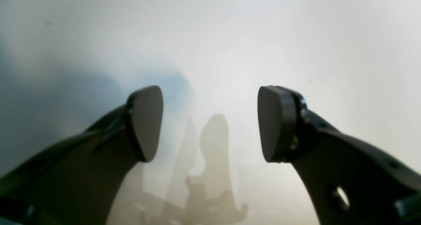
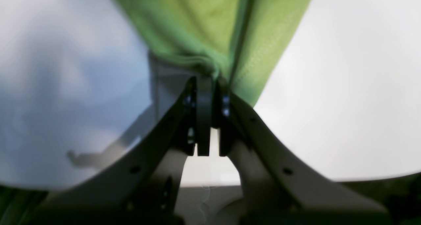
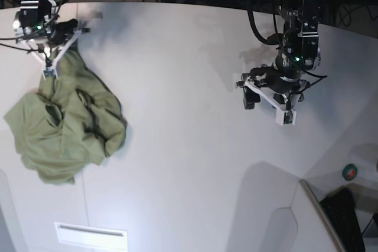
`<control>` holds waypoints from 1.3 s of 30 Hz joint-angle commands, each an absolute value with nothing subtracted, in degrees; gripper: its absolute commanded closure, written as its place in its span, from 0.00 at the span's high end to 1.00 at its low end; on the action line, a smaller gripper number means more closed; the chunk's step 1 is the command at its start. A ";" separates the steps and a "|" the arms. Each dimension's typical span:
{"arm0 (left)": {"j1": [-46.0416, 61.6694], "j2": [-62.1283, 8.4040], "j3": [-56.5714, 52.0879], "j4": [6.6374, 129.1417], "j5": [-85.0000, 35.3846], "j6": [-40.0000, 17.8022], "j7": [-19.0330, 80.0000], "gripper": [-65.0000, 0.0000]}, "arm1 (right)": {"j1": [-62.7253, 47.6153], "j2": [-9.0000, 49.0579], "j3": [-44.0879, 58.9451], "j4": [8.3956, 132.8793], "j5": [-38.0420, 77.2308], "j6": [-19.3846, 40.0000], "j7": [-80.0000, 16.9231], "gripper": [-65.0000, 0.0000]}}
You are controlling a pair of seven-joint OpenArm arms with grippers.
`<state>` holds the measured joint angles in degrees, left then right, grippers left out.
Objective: Layout the t-shirt on the table in an organized manner, then fold the t-shirt properly
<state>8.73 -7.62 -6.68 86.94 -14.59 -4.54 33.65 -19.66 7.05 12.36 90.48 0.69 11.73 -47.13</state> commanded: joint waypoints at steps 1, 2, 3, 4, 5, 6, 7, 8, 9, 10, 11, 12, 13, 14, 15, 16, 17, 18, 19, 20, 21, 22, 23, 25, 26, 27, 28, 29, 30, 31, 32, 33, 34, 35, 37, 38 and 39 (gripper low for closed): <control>8.13 -7.87 -6.90 87.96 -14.64 -4.62 32.40 0.68 | -19.47 7.87 12.53 94.46 0.48 13.67 -47.96 0.00; 8.22 -7.87 -6.90 87.96 -14.64 -4.62 32.40 0.68 | -19.91 7.52 12.70 97.27 0.57 16.13 -49.63 0.12; 8.31 -7.87 -6.99 88.04 -14.64 -4.62 32.40 0.68 | -20.44 6.73 12.97 100.35 0.57 18.51 -50.51 0.25; 8.40 -7.87 -6.99 88.04 -14.73 -4.62 32.40 0.68 | -20.70 6.46 13.49 104.31 0.57 20.44 -50.59 0.36; 8.48 -7.87 -6.99 88.22 -14.73 -4.62 32.40 0.68 | -20.79 6.02 14.81 107.38 0.57 21.76 -50.59 0.45; 8.57 -7.87 -6.99 88.22 -14.73 -4.62 32.40 0.68 | -20.26 5.85 16.22 109.93 0.48 22.20 -50.51 0.51; 9.10 -7.87 -6.99 88.31 -14.73 -4.62 32.40 0.68 | -18.95 5.76 17.45 111.16 0.48 22.11 -50.42 0.54; 9.36 -7.78 -6.99 88.40 -14.73 -4.62 32.40 0.68 | -16.75 5.76 18.86 110.99 0.13 22.11 -50.07 0.53; 9.63 -7.78 -6.99 88.48 -14.73 -4.62 32.40 0.68 | -13.93 6.29 19.91 110.02 -0.04 22.11 -49.63 0.53; 9.80 -7.69 -6.73 88.75 -14.73 -4.62 32.40 0.68 | -11.03 6.37 20.97 107.38 -1.27 22.11 -49.27 0.54; 9.98 -7.52 -6.29 88.92 -14.73 -4.62 32.40 0.68 | -8.48 6.64 21.49 103.60 -3.56 22.20 -48.75 0.54; 10.59 -6.46 -5.67 89.10 -14.73 -4.62 32.40 0.68 | -5.76 7.43 21.58 99.38 -5.93 22.46 -48.13 0.54; 10.95 -5.23 -4.53 89.27 -14.73 -4.62 32.40 0.67 | -3.65 8.04 21.23 95.08 -7.87 22.64 -47.08 0.54; 10.95 -4.18 -2.51 89.10 -14.46 -4.62 32.40 0.67 | -1.98 8.40 20.79 90.86 -9.63 22.64 -45.67 0.54; 10.86 -3.30 0.31 88.84 -14.29 -4.62 32.40 0.67 | -0.92 8.66 20.44 87.25 -11.47 22.64 -43.74 0.54; 10.68 -2.59 2.95 88.57 -14.29 -4.62 32.31 0.67 | -0.31 8.66 20.44 84.62 -12.97 22.64 -42.07 0.54; 10.59 -1.89 5.58 88.13 -14.29 -4.62 32.22 0.67 | 0.22 8.66 20.44 82.59 -13.93 22.64 -40.75 0.54; 10.15 -1.10 8.13 87.78 -14.29 -4.53 32.13 0.67 | 0.48 8.66 20.44 81.27 -14.29 22.64 -40.13 0.54; 9.36 -0.22 10.42 87.34 -14.29 -4.53 32.13 0.67 | 0.66 8.75 20.44 80.22 -14.37 22.64 -40.04 0.54; 8.66 0.92 12.35 86.64 -14.29 -4.53 32.22 0.67 | 0.66 9.10 20.70 79.60 -14.37 22.64 -39.96 0.55; 8.04 1.98 14.02 85.49 -14.29 -4.53 32.22 0.67 | 0.66 9.63 20.53 79.08 -14.37 22.64 -39.69 0.55; 7.08 2.86 15.43 84.18 -14.29 -4.53 32.22 0.67 | 0.75 9.89 20.53 78.73 -14.37 22.64 -39.60 0.55; 6.29 3.38 16.66 82.95 -14.29 -4.53 32.22 0.67 | 0.84 9.89 20.44 78.37 -14.37 22.64 -39.60 0.55; 5.05 4.09 17.71 80.92 -14.29 -4.53 32.22 0.67 | 1.98 9.89 20.44 77.67 -14.37 22.64 -39.43 0.55; 4.88 4.35 17.98 80.31 -14.29 -4.53 32.22 0.67 | 2.59 9.89 20.44 76.97 -14.37 22.64 -39.08 0.55; 4.88 4.44 17.80 80.13 -14.29 -4.53 32.22 0.67 | 3.12 9.89 20.44 75.74 -14.37 22.64 -38.73 0.55; 4.88 4.44 17.71 80.22 -14.37 -4.53 32.22 0.67 | 4.00 9.89 20.44 74.51 -14.37 22.64 -38.37 0.55; 4.97 4.44 17.63 80.31 -14.55 -4.53 32.22 0.67 | 4.53 9.89 20.44 73.54 -14.37 22.73 -38.37 0.55; 5.05 4.26 17.54 80.40 -14.55 -4.53 32.22 0.67 | 4.97 9.89 20.35 73.01 -14.37 22.73 -38.46 0.55; 5.05 4.09 17.54 80.40 -14.55 -4.53 32.22 0.67 | 5.05 9.89 20.35 72.92 -14.37 22.73 -38.55 0.54; 5.23 4.00 17.36 80.40 -14.55 -4.53 32.22 0.67 | 5.05 9.63 20.26 73.10 -14.37 22.73 -38.55 0.54; 5.32 3.74 17.27 80.48 -14.55 -4.53 32.22 0.67 | 5.05 9.63 19.30 73.01 -14.37 22.73 -38.55 0.54; 5.58 2.95 16.40 80.92 -14.55 -4.53 32.22 0.67 | 5.05 9.63 17.80 73.01 -14.37 22.73 -38.55 0.54; 5.76 2.51 15.34 81.54 -14.64 -4.53 32.22 0.67 | 5.05 9.63 16.57 72.84 -14.37 22.73 -38.55 0.53; 6.90 2.24 12.53 82.95 -14.64 -4.53 32.31 0.67 | 5.05 9.63 15.25 72.75 -14.37 22.73 -38.46 0.48; 7.43 1.89 10.59 83.82 -14.64 -4.53 32.31 0.67 | 5.32 9.80 14.99 72.66 -14.37 22.73 -38.37 0.39; 7.78 1.54 8.75 84.97 -14.64 -4.53 32.31 0.67 | 6.11 9.80 14.64 72.57 -14.37 22.73 -38.37 0.25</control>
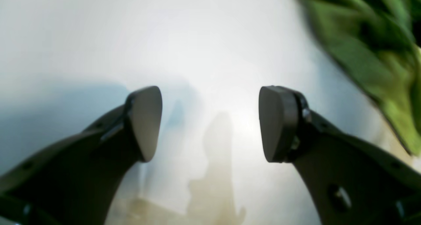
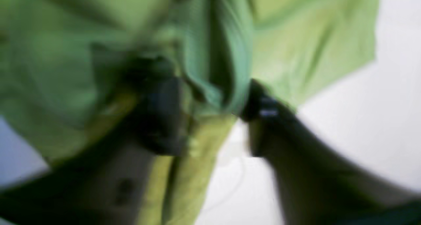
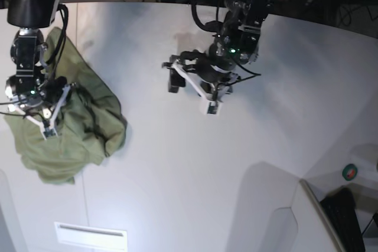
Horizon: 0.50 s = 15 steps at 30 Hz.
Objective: Layout the t-shirt on the table in an organized manner, then fold the t-shirt properly
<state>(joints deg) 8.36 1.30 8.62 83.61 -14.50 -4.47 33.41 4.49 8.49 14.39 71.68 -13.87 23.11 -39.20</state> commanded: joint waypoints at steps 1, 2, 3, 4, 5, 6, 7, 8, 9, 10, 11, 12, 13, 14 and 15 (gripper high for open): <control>8.48 1.45 7.25 86.02 -14.64 -4.53 32.31 0.67 | 6.81 9.89 14.37 72.57 -14.46 22.73 -38.46 0.09; 9.01 1.36 5.85 86.99 -14.64 -4.62 32.31 0.67 | 7.43 10.33 14.64 72.84 -14.46 22.73 -38.81 0.00; 9.45 0.84 4.79 87.87 -14.64 -4.62 32.40 0.67 | 7.96 11.03 14.73 73.10 -14.55 22.73 -38.81 0.00; 9.89 0.22 4.88 88.48 -14.64 -4.62 32.40 0.67 | 8.48 11.56 14.55 73.27 -14.55 22.73 -38.81 0.00; 9.98 -0.48 5.67 88.75 -14.64 -4.62 32.40 0.67 | 9.27 12.35 14.55 73.63 -14.55 22.73 -38.81 0.00; 10.15 -1.01 7.16 88.75 -14.64 -4.62 32.40 0.67 | 9.89 13.14 14.46 74.15 -14.55 22.73 -38.90 0.00; 10.15 -1.36 8.66 88.66 -14.46 -4.62 32.40 0.67 | 10.33 13.93 14.46 74.68 -14.55 22.73 -38.90 0.00; 10.15 -1.54 10.24 88.48 -14.37 -4.62 32.40 0.67 | 10.86 14.73 14.46 75.38 -14.55 22.73 -38.90 0.00; 10.07 -1.54 12.26 88.13 -14.37 -4.62 32.40 0.67 | 11.38 15.60 14.46 76.09 -14.55 22.73 -38.90 0.00; 9.54 -1.54 14.20 87.60 -14.37 -4.62 32.40 0.67 | 11.82 16.40 14.46 76.79 -14.55 22.73 -39.16 0.00; 9.19 -1.45 16.31 86.81 -14.55 -4.62 32.40 0.67 | 12.09 17.10 14.46 77.58 -14.55 22.73 -39.96 0.00; 8.04 -1.19 18.86 85.85 -14.55 -4.62 32.31 0.67 | 12.70 17.63 14.46 78.55 -14.55 22.73 -41.01 0.00; 6.55 -0.57 22.02 84.88 -14.55 -4.53 32.31 0.67 | 13.14 17.89 14.37 79.52 -14.55 22.73 -42.15 0.00; 4.88 0.57 25.01 83.38 -14.37 -4.53 32.31 0.67 | 13.41 17.89 14.37 80.22 -14.55 22.73 -42.95 0.00; 3.03 1.71 27.56 81.54 -14.37 -4.53 32.31 0.67 | 13.58 17.98 14.37 80.75 -14.55 22.73 -43.12 0.00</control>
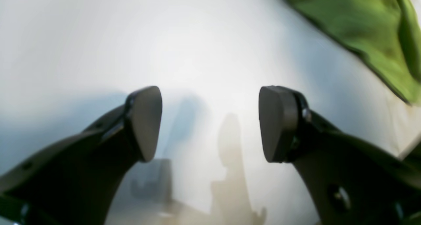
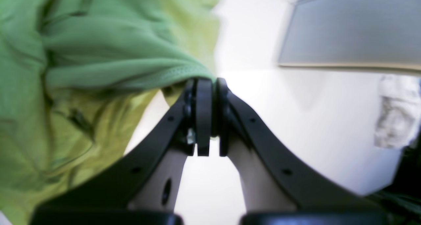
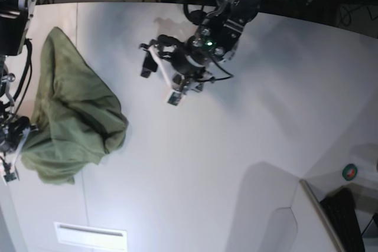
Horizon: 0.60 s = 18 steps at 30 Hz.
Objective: Layout the t-shirt on the table in an organized manner, then fold the t-shirt properly
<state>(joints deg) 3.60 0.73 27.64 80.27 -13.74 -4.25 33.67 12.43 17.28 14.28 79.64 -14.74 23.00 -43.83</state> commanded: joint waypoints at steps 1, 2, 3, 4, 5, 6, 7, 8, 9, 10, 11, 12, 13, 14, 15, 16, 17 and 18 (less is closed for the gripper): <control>1.01 3.56 30.37 79.34 -14.37 -4.53 32.22 0.67 | 13.85 17.98 14.37 81.27 -14.55 22.73 -43.12 0.00; -1.01 5.14 32.92 76.97 -14.29 -4.53 32.22 0.67 | 13.85 17.98 14.37 81.71 -14.55 22.73 -43.12 0.00; -3.12 6.64 35.12 74.33 -14.46 -4.53 32.13 0.67 | 13.85 17.98 14.29 82.15 -14.55 22.73 -43.21 0.00; -4.97 8.04 37.49 71.60 -14.55 -4.53 32.04 0.67 | 13.93 17.98 14.29 82.95 -14.64 22.73 -43.21 0.00; -6.81 9.00 39.78 69.05 -14.55 -4.53 31.87 0.67 | 13.93 17.98 14.29 83.91 -14.64 22.73 -43.21 0.00; -8.66 9.00 41.98 66.95 -14.64 -4.53 31.60 0.67 | 13.85 17.98 14.29 84.88 -14.64 22.73 -43.30 0.00; -10.24 9.00 44.26 65.54 -14.81 -4.53 30.37 0.67 | 13.85 17.98 14.29 86.02 -14.73 22.73 -43.30 0.00; -11.30 9.00 47.08 65.10 -15.34 -4.53 27.82 0.67 | 13.76 17.98 14.29 87.25 -15.60 22.73 -43.30 0.00; -12.18 9.00 49.10 64.92 -16.92 -4.26 24.75 0.67 | 13.76 17.98 14.29 88.22 -17.71 22.73 -43.21 0.00; -12.88 9.00 50.15 64.66 -18.86 -3.47 22.64 0.67 | 13.76 17.98 14.29 88.84 -19.91 22.73 -42.86 0.00; -13.67 9.00 50.42 64.48 -21.14 -2.33 21.49 0.67 | 13.93 17.98 14.29 89.36 -22.11 22.73 -42.51 0.00; -14.29 9.00 50.42 64.31 -23.34 -1.10 21.41 0.67 | 14.11 17.98 14.37 89.71 -23.34 22.73 -41.54 0.00; -14.64 9.00 50.42 64.22 -25.45 0.04 21.41 0.67 | 14.11 17.98 14.37 89.89 -24.48 22.73 -40.48 0.00; -14.81 9.00 50.42 64.22 -27.30 0.75 21.41 0.67 | 14.37 17.98 14.37 90.15 -25.54 22.73 -39.34 0.00; -14.64 7.96 50.42 64.57 -29.05 1.27 21.41 0.67 | 14.99 17.98 14.37 90.24 -26.77 22.73 -38.37 0.00; -14.37 6.11 49.98 65.01 -30.81 1.45 21.41 0.67 | 15.69 17.71 14.37 90.33 -28.18 22.73 -37.93 0.00; -14.11 4.26 49.01 65.89 -32.57 1.45 21.41 0.67 | 16.31 17.63 14.37 90.15 -29.23 22.73 -37.58 0.00; -12.70 2.51 47.52 66.77 -34.42 1.45 21.41 0.67 | 17.01 17.54 14.29 90.15 -29.76 22.73 -37.49 0.00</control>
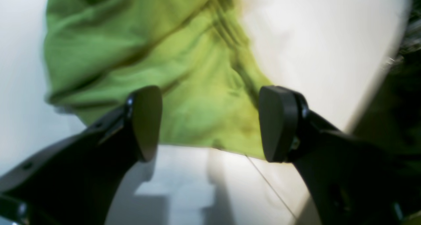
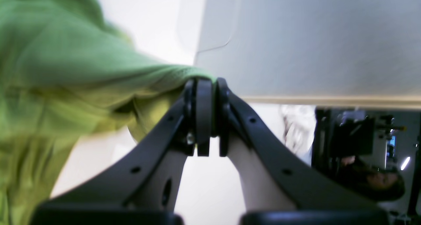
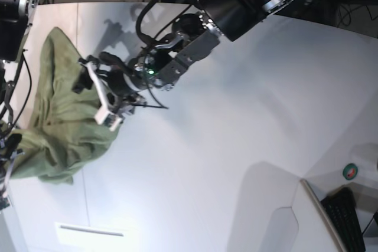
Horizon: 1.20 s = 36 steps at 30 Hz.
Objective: Layout the t-shirt on the table in an organized manner, then fold the t-shirt properly
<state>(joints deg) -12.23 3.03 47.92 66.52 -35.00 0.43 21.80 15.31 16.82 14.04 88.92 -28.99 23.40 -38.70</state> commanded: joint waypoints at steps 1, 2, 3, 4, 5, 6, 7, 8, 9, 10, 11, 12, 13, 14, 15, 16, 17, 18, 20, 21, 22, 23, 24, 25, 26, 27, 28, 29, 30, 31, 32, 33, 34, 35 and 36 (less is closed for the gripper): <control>-11.12 0.22 44.97 68.70 -36.44 1.45 21.14 0.67 | 17.89 17.54 14.02 90.15 -29.85 22.73 -37.23 0.00; -9.71 -1.89 41.89 70.64 -38.11 1.45 21.14 0.67 | 19.12 17.54 12.97 90.07 -29.76 22.73 -37.23 0.00; -7.69 -4.35 38.20 73.10 -39.69 1.45 21.23 0.67 | 20.26 17.63 11.56 89.98 -29.76 22.73 -37.49 0.00; -5.85 -6.37 34.77 75.65 -40.84 1.45 21.32 0.67 | 21.14 17.63 10.42 89.98 -29.85 22.73 -37.49 0.00; -3.74 -8.84 30.81 78.46 -41.54 1.45 21.32 0.67 | 21.93 17.63 9.27 89.89 -29.85 22.73 -37.49 0.00; -1.89 -10.86 27.65 80.84 -41.71 1.45 21.32 0.67 | 22.73 17.54 8.04 89.80 -29.85 22.73 -37.49 0.00; 0.13 -12.79 24.57 82.86 -41.89 1.45 21.41 0.67 | 23.69 17.54 6.55 89.19 -29.85 22.55 -37.49 0.00; 1.98 -14.29 21.58 85.23 -41.89 1.45 21.41 0.67 | 24.66 17.45 4.79 88.22 -29.85 22.37 -37.49 0.00; 3.65 -15.69 18.59 87.43 -41.89 1.45 21.41 0.67 | 25.71 17.45 3.38 86.99 -29.85 22.29 -37.41 0.00; 6.02 -17.19 15.34 89.63 -41.98 1.45 21.41 0.67 | 27.30 17.19 1.98 85.49 -29.76 22.29 -37.23 0.00; 8.48 -18.33 11.65 91.56 -41.98 1.45 21.41 0.67 | 29.23 16.22 1.01 83.91 -29.85 22.29 -37.23 0.00; 10.42 -19.03 8.66 93.23 -41.98 1.45 21.41 0.67 | 31.08 15.16 0.57 82.77 -29.93 22.29 -37.23 0.00; 12.53 -19.56 5.14 94.64 -41.98 1.45 21.41 0.67 | 33.27 14.11 0.48 81.89 -29.93 22.29 -37.23 0.00; 14.11 -19.56 1.98 95.60 -41.98 1.45 21.41 0.67 | 35.47 13.14 0.31 81.54 -29.93 22.29 -37.32 0.00; 15.60 -19.56 -0.92 96.13 -41.98 1.45 21.41 0.67 | 37.58 12.35 0.22 81.54 -30.02 22.29 -37.49 0.00; 16.66 -19.56 -3.03 96.31 -41.98 1.45 21.41 0.67 | 39.43 11.47 0.13 81.71 -30.02 22.64 -37.67 0.00; 17.36 -19.56 -4.88 96.31 -41.98 1.45 21.41 0.67 | 41.27 10.59 0.13 82.24 -30.20 22.64 -37.67 0.00; 17.98 -19.56 -6.64 96.13 -41.98 1.45 21.41 0.67 | 42.68 9.89 0.13 83.12 -30.99 22.73 -37.67 0.00; 18.59 -19.56 -9.80 96.04 -41.98 1.36 21.41 0.67 | 45.05 8.48 -0.22 85.76 -33.45 22.73 -37.67 0.00; 19.47 -19.56 -11.21 96.04 -41.98 1.36 21.41 0.67 | 46.02 8.04 -1.19 86.81 -35.30 22.73 -37.67 0.00; 19.91 -19.56 -12.26 96.04 -41.98 1.36 21.41 0.67 | 46.46 7.96 -1.71 87.43 -37.05 22.73 -37.67 0.00; 20.00 -19.56 -12.88 96.13 -41.98 1.36 21.41 0.67 | 46.73 7.96 -1.80 87.78 -38.81 22.73 -37.67 0.00; 20.09 -19.56 -13.41 96.13 -41.98 1.36 21.41 0.67 | 46.55 8.04 -1.54 88.04 -40.31 22.73 -37.58 0.00; 20.09 -19.56 -13.41 96.13 -41.98 1.36 21.41 0.67 | 46.20 8.40 -0.66 88.04 -41.54 22.73 -37.58 0.00; 20.00 -19.56 -13.32 96.13 -41.98 1.36 21.41 0.67 | 45.14 9.27 0.48 88.04 -42.59 22.73 -37.58 0.00; 19.91 -19.56 -13.32 96.13 -41.98 1.36 21.41 0.67 | 43.74 10.07 1.71 88.04 -43.21 22.73 -37.58 0.00; 19.82 -19.56 -13.32 96.04 -41.98 1.36 21.41 0.67 | 42.42 11.21 2.86 88.04 -43.82 22.73 -37.58 0.00; 19.74 -19.56 -13.32 96.04 -41.98 1.36 21.41 0.67 | 40.66 12.35 4.18 88.31 -43.91 22.73 -37.58 0.00; 19.56 -19.56 -13.32 96.04 -41.98 1.36 21.41 0.67 | 38.81 13.67 6.20 89.19 -44.09 22.73 -37.58 0.00; 19.38 -19.56 -13.32 96.04 -41.98 1.36 21.41 0.67 | 37.05 14.99 8.13 90.15 -44.00 22.73 -37.58 0.00; 18.77 -19.56 -13.23 96.04 -41.98 1.36 21.41 0.67 | 35.38 16.13 10.24 91.03 -43.91 22.73 -37.58 0.00; 18.42 -19.47 -13.23 95.87 -41.89 1.36 21.41 0.67 | 33.71 17.10 12.35 91.82 -43.91 22.73 -37.58 0.00; 18.07 -19.47 -13.14 95.25 -41.98 1.36 21.41 0.67 | 31.96 18.42 14.73 92.18 -43.91 22.73 -37.58 0.00; 17.80 -19.38 -13.14 94.73 -41.98 1.36 21.41 0.67 | 29.93 19.65 17.01 92.26 -43.82 22.73 -37.58 0.00; 17.01 -19.30 -13.05 94.29 -41.98 1.36 21.41 0.67 | 27.56 20.35 20.00 92.09 -43.74 22.73 -37.49 0.00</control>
<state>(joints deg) 17.28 -18.50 -12.73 93.43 -41.80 1.56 22.68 27.07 19.38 19.44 91.46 -42.83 23.22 -36.49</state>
